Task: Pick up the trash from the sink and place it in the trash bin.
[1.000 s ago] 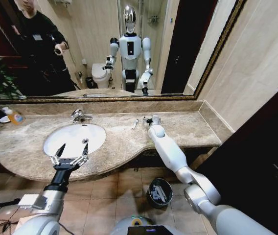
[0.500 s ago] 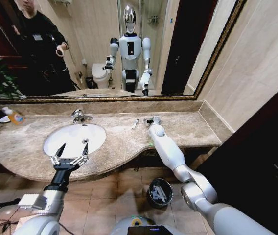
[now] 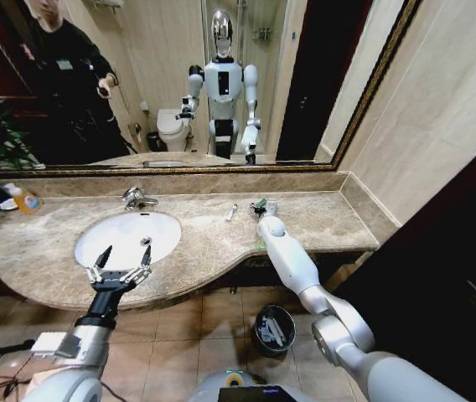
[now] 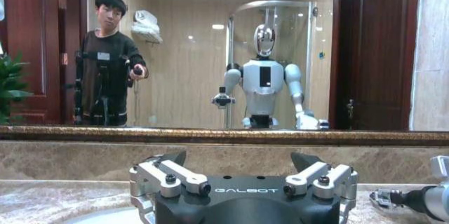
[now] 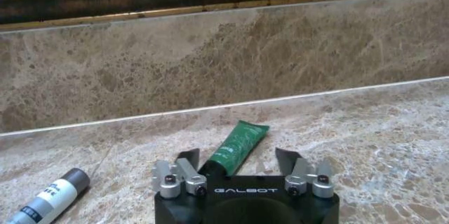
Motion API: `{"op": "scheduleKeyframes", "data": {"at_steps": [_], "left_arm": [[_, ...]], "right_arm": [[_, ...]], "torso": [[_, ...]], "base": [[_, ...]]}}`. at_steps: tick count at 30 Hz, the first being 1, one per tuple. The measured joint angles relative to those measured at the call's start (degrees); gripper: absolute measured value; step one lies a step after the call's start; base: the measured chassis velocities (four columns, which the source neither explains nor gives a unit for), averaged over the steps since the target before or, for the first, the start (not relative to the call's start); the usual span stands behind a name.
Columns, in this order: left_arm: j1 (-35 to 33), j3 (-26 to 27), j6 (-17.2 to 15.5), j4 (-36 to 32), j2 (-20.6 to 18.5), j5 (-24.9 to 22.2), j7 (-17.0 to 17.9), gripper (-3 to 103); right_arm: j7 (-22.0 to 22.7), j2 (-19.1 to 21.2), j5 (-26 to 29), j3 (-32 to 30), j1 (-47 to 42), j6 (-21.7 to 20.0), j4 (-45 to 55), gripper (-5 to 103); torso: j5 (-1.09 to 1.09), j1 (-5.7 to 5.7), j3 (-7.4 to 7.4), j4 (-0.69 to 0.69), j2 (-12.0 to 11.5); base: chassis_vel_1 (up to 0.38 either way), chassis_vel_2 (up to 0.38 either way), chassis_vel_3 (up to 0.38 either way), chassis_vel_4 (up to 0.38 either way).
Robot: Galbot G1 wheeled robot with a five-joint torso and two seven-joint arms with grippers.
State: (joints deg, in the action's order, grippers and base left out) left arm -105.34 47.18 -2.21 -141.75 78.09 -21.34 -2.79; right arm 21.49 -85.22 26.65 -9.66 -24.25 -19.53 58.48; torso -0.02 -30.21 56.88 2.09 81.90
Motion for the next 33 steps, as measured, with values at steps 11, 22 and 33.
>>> {"op": "scheduleKeyframes", "data": {"at_steps": [11, 22, 33], "left_arm": [[0.0, 0.0, 0.0, 0.0, 0.0, 0.0, 0.0, 100], [0.0, 0.0, 0.0, 0.0, 0.0, 0.0, 0.0, 100], [0.0, 0.0, 0.0, 0.0, 0.0, 0.0, 0.0, 100]], "right_arm": [[-0.4, 0.1, -2.0, 0.0, -1.8, 0.5, 1.3, 40], [-0.4, 2.4, -2.1, 1.1, -5.3, -0.9, 8.7, 21], [1.1, 10.5, 0.6, 2.5, -11.4, -1.6, 23.8, 21]], "torso": [[0.02, 0.0, 0.01, 0.01, 0.0], [0.06, -0.03, 0.05, 0.03, 0.0], [0.03, -0.02, 0.03, 0.02, 0.0]], "base": [[0.0, 0.0, 0.0, 0.0], [0.0, 0.0, 0.0, 0.0], [0.0, 0.0, 0.0, 0.0]]}}
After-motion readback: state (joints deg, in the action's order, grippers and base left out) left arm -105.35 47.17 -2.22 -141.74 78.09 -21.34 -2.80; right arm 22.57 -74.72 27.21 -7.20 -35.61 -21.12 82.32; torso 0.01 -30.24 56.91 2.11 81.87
